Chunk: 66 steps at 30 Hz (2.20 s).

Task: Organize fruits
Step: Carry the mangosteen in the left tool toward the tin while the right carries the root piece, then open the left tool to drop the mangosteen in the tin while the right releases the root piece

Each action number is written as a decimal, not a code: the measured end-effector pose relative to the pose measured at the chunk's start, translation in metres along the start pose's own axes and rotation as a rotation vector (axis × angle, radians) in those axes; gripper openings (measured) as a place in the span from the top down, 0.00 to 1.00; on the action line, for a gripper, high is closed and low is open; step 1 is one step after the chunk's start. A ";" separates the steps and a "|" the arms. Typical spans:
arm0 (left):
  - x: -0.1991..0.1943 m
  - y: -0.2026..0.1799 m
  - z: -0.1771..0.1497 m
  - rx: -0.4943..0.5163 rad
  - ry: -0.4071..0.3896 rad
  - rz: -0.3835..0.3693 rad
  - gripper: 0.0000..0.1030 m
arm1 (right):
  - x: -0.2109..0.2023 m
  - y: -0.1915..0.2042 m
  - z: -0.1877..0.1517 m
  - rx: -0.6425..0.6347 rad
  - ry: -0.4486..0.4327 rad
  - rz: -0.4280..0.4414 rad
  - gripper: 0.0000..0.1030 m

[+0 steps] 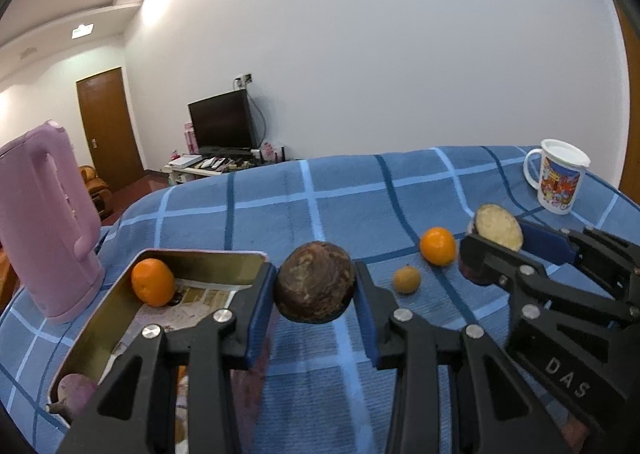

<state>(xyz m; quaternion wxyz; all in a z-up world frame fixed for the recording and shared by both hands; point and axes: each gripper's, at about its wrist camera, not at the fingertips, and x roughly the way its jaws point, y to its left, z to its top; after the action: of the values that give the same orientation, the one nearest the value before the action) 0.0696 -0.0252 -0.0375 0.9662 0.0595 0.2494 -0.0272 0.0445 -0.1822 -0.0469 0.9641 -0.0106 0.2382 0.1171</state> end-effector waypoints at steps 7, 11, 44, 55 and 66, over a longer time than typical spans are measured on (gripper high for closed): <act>-0.001 0.022 0.001 -0.060 0.015 0.001 0.61 | 0.006 0.006 -0.001 -0.006 0.036 0.018 0.61; -0.003 0.029 0.002 -0.079 0.019 0.003 0.61 | 0.010 0.011 -0.001 -0.020 0.054 0.025 0.61; -0.005 0.120 -0.001 -0.261 0.055 0.199 0.61 | 0.034 0.079 0.023 -0.075 0.077 0.168 0.61; 0.005 0.136 -0.006 -0.291 0.109 0.257 0.61 | 0.043 0.105 0.026 -0.094 0.074 0.215 0.61; 0.009 0.149 -0.013 -0.325 0.154 0.298 0.61 | 0.051 0.123 0.027 -0.104 0.084 0.241 0.61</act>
<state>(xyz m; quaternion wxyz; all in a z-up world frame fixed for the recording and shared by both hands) 0.0841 0.1243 -0.0379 0.9345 -0.0586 0.3119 0.1609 0.0728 -0.0492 -0.0424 0.9303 -0.0370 0.2714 0.2439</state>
